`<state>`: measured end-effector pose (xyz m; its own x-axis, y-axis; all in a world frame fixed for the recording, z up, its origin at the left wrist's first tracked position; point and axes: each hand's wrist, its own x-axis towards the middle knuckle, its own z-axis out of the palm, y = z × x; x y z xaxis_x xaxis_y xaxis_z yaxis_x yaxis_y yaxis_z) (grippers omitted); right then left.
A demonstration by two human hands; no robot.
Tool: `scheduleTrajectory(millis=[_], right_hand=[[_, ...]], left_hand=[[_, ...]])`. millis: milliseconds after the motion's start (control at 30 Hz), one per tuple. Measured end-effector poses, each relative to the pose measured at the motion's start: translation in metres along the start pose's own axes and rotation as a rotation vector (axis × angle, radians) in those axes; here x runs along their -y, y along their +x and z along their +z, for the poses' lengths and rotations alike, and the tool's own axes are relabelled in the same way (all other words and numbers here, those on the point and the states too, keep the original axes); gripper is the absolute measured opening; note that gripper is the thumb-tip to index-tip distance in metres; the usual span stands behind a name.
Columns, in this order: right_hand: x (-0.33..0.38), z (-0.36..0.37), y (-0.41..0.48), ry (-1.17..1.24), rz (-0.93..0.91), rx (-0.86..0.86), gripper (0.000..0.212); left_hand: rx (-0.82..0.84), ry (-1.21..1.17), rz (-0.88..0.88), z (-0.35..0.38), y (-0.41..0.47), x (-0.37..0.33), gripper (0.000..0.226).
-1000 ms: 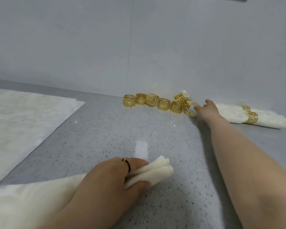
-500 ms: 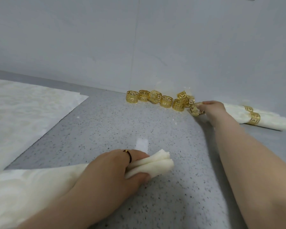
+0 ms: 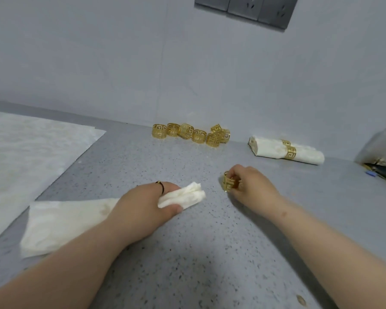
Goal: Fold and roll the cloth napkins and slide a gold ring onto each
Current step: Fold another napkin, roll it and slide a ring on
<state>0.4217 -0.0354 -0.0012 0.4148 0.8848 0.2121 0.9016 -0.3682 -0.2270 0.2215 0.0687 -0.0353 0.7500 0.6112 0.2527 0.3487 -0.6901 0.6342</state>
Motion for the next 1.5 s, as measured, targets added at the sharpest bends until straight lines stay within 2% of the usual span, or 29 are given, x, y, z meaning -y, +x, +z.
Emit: scheduleTrajectory(millis=[133,300,433,500,600,700,767,833,900,1000,1100,1233,1367,1433,1500], right_hand=[[0.002,0.005,-0.014,-0.072,-0.111,0.011,0.024],[0.004,-0.003,-0.019,-0.042,-0.136,-0.115,0.031],[0.006,-0.007,-0.011,-0.076,0.008,0.099,0.061],[0.008,-0.005,-0.007,-0.025,0.062,0.157,0.06],[0.016,-0.002,-0.007,0.113,0.122,0.147,0.054],[0.027,-0.007,-0.015,0.378,0.221,0.036,0.048],[0.033,-0.011,-0.026,0.729,0.307,-0.012,0.043],[0.04,-0.01,-0.041,1.159,0.396,0.031,0.037],[0.047,-0.003,-0.057,1.474,0.453,0.04,0.031],[0.057,0.005,-0.069,1.649,0.453,-0.083,0.019],[0.063,0.002,-0.07,1.604,0.321,-0.132,0.025],[0.062,-0.003,-0.074,1.3,0.116,-0.041,0.038],[0.064,0.003,-0.074,1.129,0.053,0.008,0.044],[0.066,0.006,-0.074,1.103,0.06,0.02,0.044],[0.065,0.008,-0.073,1.135,0.089,0.011,0.044]], left_hand=[[-0.018,-0.003,0.021,0.0,-0.001,-0.001,0.032],[-0.052,0.02,0.045,0.002,-0.002,-0.002,0.033],[-0.068,0.023,0.058,0.002,-0.002,-0.003,0.033],[-0.069,0.03,0.064,0.001,-0.002,-0.003,0.034],[-0.05,0.017,0.052,0.0,-0.003,-0.005,0.033],[-0.067,-0.033,0.05,-0.003,-0.005,-0.008,0.02],[-0.121,-0.057,0.059,-0.006,-0.008,-0.013,0.017],[-0.174,-0.095,0.054,-0.007,-0.011,-0.018,0.019],[-0.218,-0.138,0.05,-0.009,-0.016,-0.023,0.019],[-0.199,-0.148,0.087,-0.007,-0.023,-0.031,0.019],[-0.167,-0.179,0.117,-0.003,-0.028,-0.036,0.026],[-0.164,-0.194,0.141,-0.001,-0.03,-0.036,0.031],[-0.138,-0.112,0.189,0.002,-0.03,-0.039,0.007],[-0.125,-0.112,0.154,0.004,-0.029,-0.039,0.006],[-0.138,-0.151,0.129,0.005,-0.028,-0.038,0.021]])
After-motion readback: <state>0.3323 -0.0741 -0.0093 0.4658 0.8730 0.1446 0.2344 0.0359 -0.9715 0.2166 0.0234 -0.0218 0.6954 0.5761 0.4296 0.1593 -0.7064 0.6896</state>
